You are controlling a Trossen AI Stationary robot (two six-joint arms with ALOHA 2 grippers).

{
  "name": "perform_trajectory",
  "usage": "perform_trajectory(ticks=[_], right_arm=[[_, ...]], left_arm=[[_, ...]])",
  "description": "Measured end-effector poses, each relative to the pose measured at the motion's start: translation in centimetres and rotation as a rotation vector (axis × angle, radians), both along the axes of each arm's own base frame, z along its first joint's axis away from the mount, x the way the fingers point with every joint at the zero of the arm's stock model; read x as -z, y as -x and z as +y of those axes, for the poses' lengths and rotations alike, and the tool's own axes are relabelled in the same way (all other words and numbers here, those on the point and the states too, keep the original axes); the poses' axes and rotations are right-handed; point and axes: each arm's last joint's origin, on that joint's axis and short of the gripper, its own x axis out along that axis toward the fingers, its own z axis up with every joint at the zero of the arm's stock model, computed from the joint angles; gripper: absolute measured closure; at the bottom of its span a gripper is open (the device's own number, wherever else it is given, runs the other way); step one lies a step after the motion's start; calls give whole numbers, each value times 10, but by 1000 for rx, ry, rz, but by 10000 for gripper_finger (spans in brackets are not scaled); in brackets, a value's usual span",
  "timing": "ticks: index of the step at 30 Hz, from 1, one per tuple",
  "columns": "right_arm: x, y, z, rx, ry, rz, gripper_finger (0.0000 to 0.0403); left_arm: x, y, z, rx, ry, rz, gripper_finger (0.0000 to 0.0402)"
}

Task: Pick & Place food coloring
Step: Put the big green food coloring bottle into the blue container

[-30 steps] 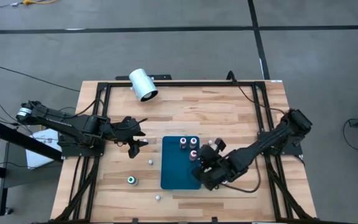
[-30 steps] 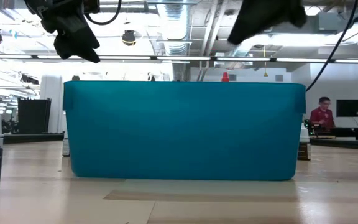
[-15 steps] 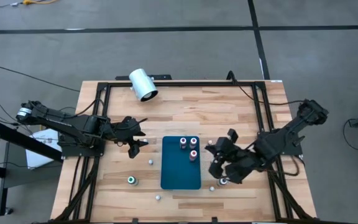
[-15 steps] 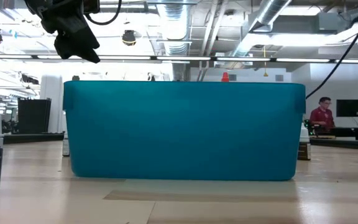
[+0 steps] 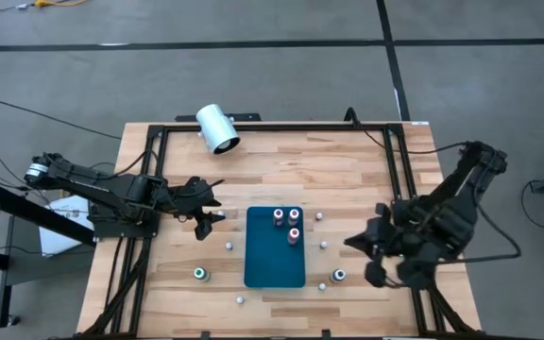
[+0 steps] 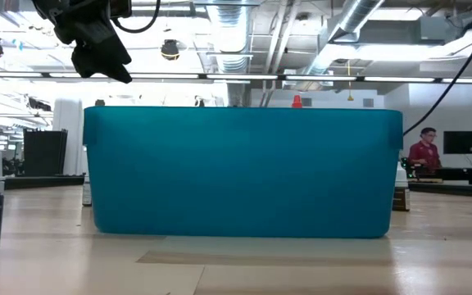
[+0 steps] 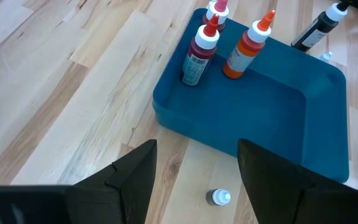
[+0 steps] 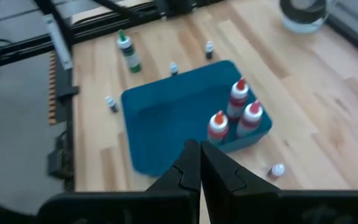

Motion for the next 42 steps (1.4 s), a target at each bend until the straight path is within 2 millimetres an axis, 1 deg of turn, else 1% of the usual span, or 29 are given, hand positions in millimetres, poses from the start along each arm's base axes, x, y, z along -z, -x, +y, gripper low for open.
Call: perform_trajectory(ticks=[6, 13, 18, 23, 30, 39, 42], right_arm=[[1, 26, 9, 4, -21, -3, 402], [3, 55, 13, 62, -5, -77, 402], [5, 68, 11, 89, -10, -94, 402], [6, 72, 7, 102, 14, -80, 401], [1, 78, -8, 101, 55, -67, 401], [-17, 87, -43, 36, 96, -105, 402], [-15, 90, -54, 16, 89, -121, 403]], left_arm=[[0, 0, 0, -1, 1, 0, 188], [-1, -1, 0, -6, 9, -11, 188], [-5, -4, -1, -6, 21, -66, 188], [-7, -6, -1, -6, 27, -96, 188], [-9, -7, -1, -13, 29, -118, 188], [-9, -7, -1, -19, 34, -120, 188], [-9, -7, -1, -25, 42, -121, 188]])
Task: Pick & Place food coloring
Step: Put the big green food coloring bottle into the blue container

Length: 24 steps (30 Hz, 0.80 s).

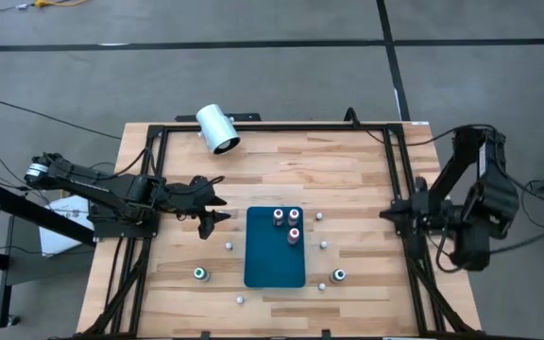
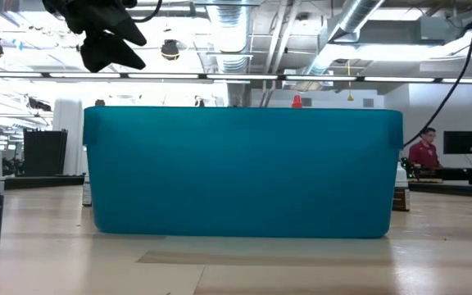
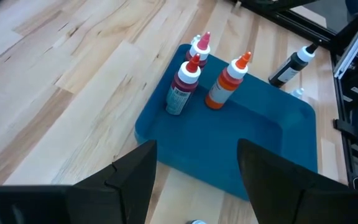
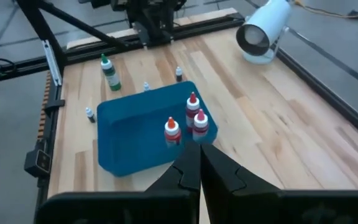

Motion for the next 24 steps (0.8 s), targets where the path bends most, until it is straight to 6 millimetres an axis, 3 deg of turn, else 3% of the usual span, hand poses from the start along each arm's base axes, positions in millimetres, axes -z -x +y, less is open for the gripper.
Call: perform_trajectory(ticks=[8, 24], right_arm=[[27, 0, -12, -71, -62, -89, 403], [84, -26, 8, -186, -149, -155, 403]], left_arm=[[0, 0, 0, -20, 24, -3, 188], [0, 0, 1, -79, 31, -13, 188]])
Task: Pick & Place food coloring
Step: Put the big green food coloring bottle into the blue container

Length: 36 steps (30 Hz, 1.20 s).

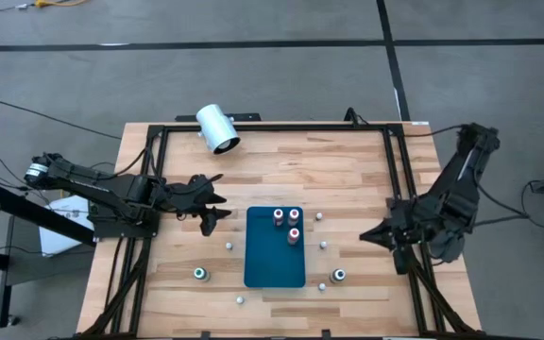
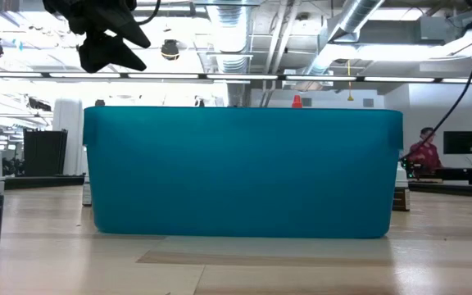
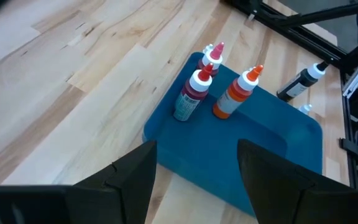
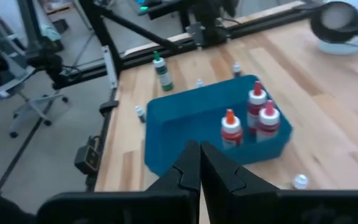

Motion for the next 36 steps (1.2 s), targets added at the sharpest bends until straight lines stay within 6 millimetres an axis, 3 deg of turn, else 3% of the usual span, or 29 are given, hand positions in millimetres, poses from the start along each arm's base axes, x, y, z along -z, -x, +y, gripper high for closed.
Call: perform_trajectory(ticks=[18, 26, 30, 36], right_arm=[[39, -33, -3, -175, -75, -143, 403], [53, -39, -10, -234, -111, -307, 403], [60, -38, -14, -250, -138, -398, 403], [67, -35, -17, -247, -155, -454, 403]], left_arm=[[-10, -6, -3, 46, 67, -118, 188], [-18, -7, -5, 88, 96, -166, 188], [-36, -7, -6, 135, 102, -212, 188], [-79, -1, -7, 210, 81, -265, 188]])
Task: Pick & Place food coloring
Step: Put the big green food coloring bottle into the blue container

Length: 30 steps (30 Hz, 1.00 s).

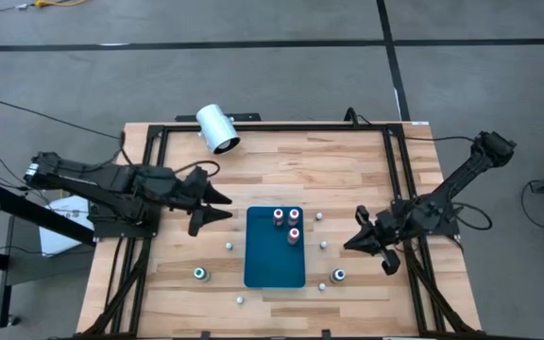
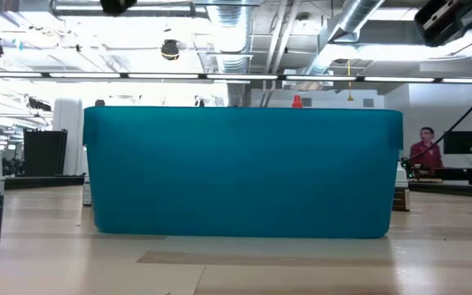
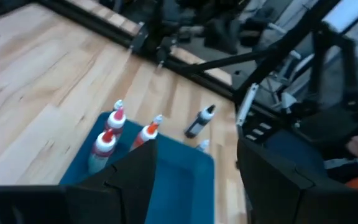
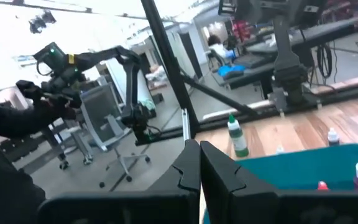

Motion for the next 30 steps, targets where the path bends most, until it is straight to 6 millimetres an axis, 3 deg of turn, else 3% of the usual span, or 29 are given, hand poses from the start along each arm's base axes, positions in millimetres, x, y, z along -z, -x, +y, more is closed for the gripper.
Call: perform_trajectory(ticks=[8, 13, 20, 30], right_arm=[[4, 3, -2, 0, -3, -41, 403], [10, 7, -5, 0, -34, -78, 403], [13, 9, -7, 2, -50, -98, 403], [13, 8, -7, 19, -54, -96, 403]], left_arm=[[-51, 22, -11, 82, 7, 5, 188], [-65, 37, -23, 110, 58, 36, 188], [-61, 50, -44, 141, 177, 125, 188], [-39, 58, -83, 109, 422, 405, 188]])
